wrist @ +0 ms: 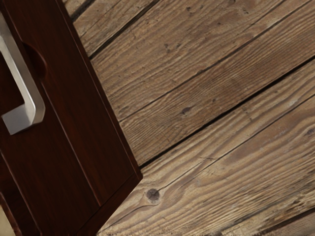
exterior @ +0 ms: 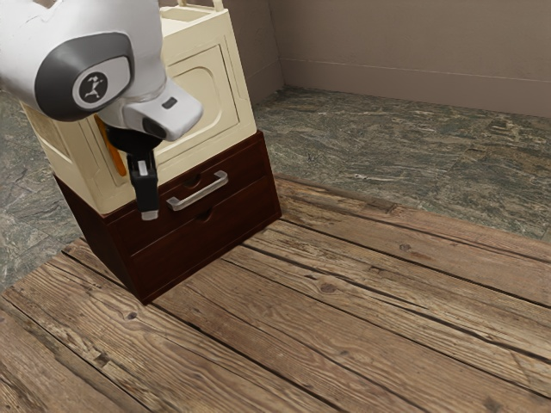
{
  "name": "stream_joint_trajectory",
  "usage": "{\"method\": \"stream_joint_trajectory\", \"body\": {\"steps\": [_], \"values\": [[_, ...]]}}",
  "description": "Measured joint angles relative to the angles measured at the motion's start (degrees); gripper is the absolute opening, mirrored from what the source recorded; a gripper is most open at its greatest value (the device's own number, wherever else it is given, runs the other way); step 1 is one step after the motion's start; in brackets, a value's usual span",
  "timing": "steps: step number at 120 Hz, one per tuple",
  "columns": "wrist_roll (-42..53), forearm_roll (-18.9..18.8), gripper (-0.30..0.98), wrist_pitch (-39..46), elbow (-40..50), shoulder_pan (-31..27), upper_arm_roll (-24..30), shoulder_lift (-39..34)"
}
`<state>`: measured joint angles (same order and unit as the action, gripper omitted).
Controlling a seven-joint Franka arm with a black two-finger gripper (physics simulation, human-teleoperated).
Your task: Pull the drawer handle with one arm to open the drawer
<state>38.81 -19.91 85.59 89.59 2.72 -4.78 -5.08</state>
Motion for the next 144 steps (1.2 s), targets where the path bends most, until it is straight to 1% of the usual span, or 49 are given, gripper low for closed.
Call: {"method": "stream_joint_trajectory", "body": {"steps": [12, 45, 49, 59, 72, 92, 144], "values": [[-2.23, -1.43, 0.69, 0.91, 1.13, -0.56, -0.25, 0.25], [-8.84, -2.96, 0.69, 2.36, 3.10, -1.81, -0.57, 0.75], [-9.75, -3.75, 0.69, 2.47, 3.28, -1.94, -0.53, 0.98], [-11.96, -5.39, 0.69, 3.06, 3.78, -0.97, -0.50, 1.46], [-14.42, -6.42, 0.69, 4.51, 4.00, 0.32, -0.55, 2.84], [-17.54, -6.97, 0.69, 6.18, 3.97, 0.98, -1.27, 3.65], [-22.63, -6.98, 0.69, 9.79, 3.80, -2.55, -1.57, 7.45]]}}
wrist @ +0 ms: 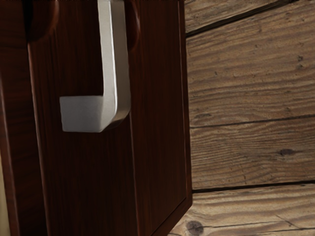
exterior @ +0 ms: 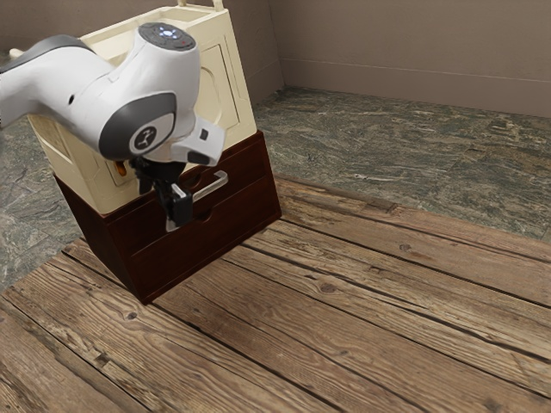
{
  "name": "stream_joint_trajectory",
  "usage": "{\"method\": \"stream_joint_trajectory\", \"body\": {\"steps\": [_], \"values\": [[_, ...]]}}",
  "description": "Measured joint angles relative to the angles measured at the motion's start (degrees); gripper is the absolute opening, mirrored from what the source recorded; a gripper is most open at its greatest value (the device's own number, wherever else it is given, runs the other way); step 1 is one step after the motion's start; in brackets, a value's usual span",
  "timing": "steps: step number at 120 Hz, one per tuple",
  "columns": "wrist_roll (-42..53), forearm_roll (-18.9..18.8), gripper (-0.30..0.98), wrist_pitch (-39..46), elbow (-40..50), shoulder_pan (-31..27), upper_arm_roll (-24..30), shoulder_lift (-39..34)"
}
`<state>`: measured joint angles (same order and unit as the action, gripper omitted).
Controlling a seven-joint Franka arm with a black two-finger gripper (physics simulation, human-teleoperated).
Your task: Pull the drawer handle with one arm to open the drawer
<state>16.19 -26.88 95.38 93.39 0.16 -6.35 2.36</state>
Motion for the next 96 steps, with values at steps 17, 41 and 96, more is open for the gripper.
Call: {"method": "stream_joint_trajectory", "body": {"steps": [17, 41, 96], "values": [[-1.17, -0.12, 0.69, 1.10, -0.27, 0.07, 0.01, 1.01], [-2.53, -0.19, 0.69, 2.04, -0.29, 1.81, 0.03, 1.86], [-4.33, -0.29, 0.69, 3.24, -3.42, 0.93, 0.28, 6.69]]}}
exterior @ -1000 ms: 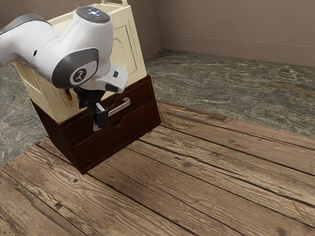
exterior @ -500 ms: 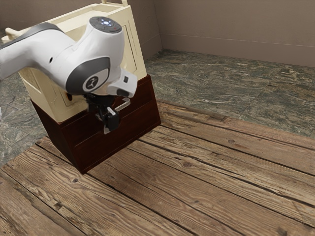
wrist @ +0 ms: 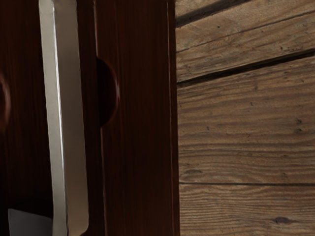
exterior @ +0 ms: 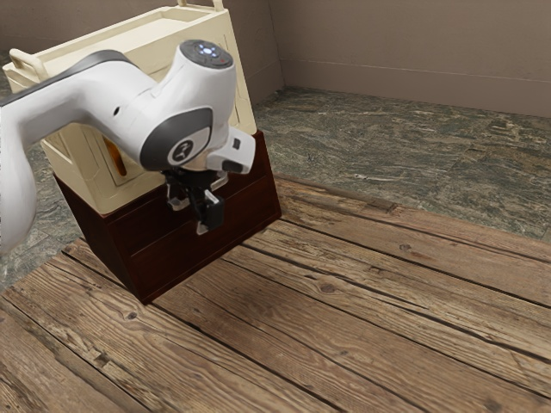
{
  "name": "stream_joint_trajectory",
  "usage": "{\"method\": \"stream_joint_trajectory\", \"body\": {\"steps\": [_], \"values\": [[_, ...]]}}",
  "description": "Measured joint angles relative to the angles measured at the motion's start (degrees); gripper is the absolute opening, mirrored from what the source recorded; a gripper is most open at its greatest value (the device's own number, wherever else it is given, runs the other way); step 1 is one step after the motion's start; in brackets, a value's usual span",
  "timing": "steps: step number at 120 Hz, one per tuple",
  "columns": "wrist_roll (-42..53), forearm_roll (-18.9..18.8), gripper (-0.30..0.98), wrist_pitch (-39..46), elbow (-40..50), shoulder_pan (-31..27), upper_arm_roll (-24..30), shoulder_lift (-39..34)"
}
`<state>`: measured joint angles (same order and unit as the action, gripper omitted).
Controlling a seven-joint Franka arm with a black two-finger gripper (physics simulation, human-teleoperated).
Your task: Pull the drawer handle with one arm to open the drawer
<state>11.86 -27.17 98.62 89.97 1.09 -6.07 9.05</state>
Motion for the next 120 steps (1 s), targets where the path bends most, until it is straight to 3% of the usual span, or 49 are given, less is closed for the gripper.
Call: {"method": "stream_joint_trajectory", "body": {"steps": [75, 120], "values": [[-0.63, 0.52, 0.69, 0.63, -8.00, -0.90, 0.43, 8.63], [-0.76, 1.48, 0.69, 0.64, -6.27, 0.52, 0.53, 7.54]]}}
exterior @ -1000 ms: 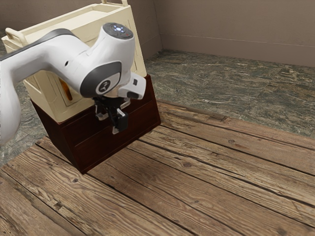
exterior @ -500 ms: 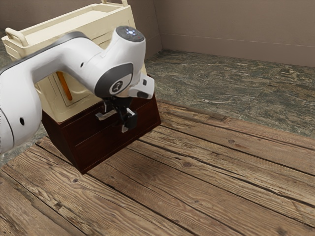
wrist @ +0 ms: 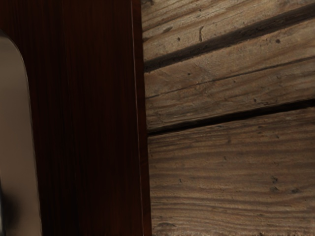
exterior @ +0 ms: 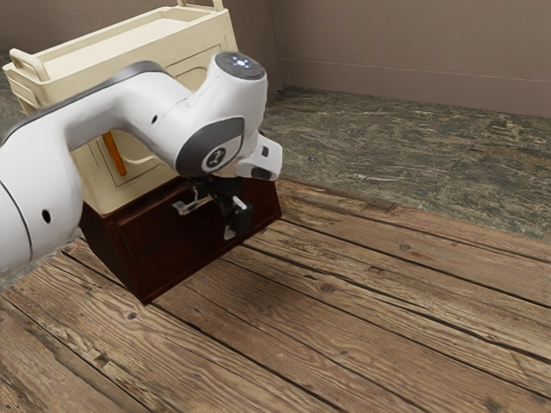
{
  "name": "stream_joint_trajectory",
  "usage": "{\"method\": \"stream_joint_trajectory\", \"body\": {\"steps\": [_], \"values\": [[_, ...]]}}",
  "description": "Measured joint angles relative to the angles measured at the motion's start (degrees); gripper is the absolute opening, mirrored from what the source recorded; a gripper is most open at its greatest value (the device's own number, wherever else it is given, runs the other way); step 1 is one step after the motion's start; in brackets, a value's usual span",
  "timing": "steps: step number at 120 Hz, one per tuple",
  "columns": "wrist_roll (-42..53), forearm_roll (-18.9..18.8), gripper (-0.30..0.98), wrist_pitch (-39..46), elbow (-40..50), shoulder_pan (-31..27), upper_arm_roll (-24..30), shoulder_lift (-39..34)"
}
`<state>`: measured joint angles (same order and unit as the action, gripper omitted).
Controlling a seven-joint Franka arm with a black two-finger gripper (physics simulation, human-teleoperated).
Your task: Pull the drawer handle with one arm to open the drawer
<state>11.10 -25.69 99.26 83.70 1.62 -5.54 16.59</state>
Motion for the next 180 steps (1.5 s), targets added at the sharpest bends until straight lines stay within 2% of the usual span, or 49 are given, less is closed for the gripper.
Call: {"method": "stream_joint_trajectory", "body": {"steps": [23, 83, 180], "values": [[-0.03, 0.23, 0.64, -0.02, 2.09, 2.54, -0.15, -2.23], [-0.13, 0.48, 0.67, -0.09, 6.29, 7.84, -0.55, -5.99], [-0.40, 1.17, 0.68, -0.11, 6.78, 14.83, -0.65, -5.68]]}}
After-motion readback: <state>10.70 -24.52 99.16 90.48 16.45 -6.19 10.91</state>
